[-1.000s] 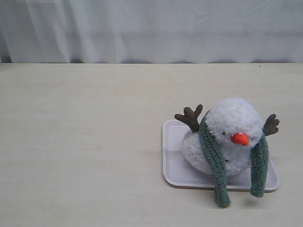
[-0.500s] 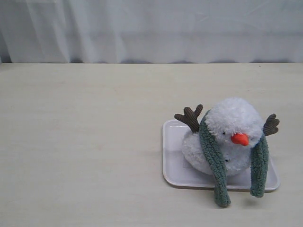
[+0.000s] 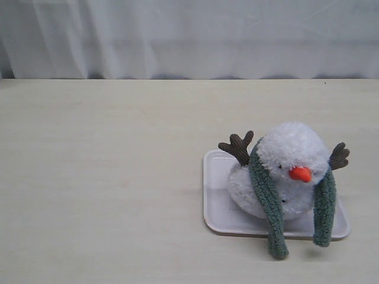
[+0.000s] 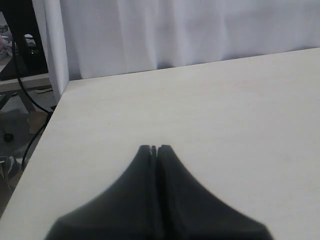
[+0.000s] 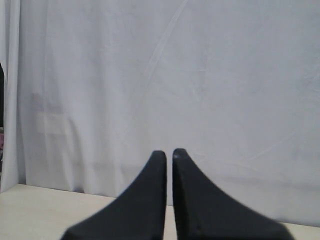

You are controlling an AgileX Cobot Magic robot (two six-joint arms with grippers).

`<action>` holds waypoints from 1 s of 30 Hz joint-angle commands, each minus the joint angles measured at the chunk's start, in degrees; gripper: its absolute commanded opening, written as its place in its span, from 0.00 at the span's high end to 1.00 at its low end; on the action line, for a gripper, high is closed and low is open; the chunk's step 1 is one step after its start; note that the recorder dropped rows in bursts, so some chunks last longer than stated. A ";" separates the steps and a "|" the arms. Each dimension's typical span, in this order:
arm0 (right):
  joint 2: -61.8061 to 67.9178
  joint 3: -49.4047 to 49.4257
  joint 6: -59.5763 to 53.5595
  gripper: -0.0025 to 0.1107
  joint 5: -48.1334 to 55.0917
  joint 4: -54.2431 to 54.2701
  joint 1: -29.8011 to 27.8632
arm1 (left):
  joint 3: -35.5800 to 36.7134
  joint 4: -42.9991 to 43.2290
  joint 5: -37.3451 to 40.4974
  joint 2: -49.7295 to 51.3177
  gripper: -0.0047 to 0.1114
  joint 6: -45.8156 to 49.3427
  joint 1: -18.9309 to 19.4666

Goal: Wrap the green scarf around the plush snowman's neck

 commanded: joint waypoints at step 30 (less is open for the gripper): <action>-7.26 20.01 -9.09 0.94 -29.66 -2.46 -0.18 | 0.13 -0.17 -0.34 -0.08 0.96 -0.47 0.04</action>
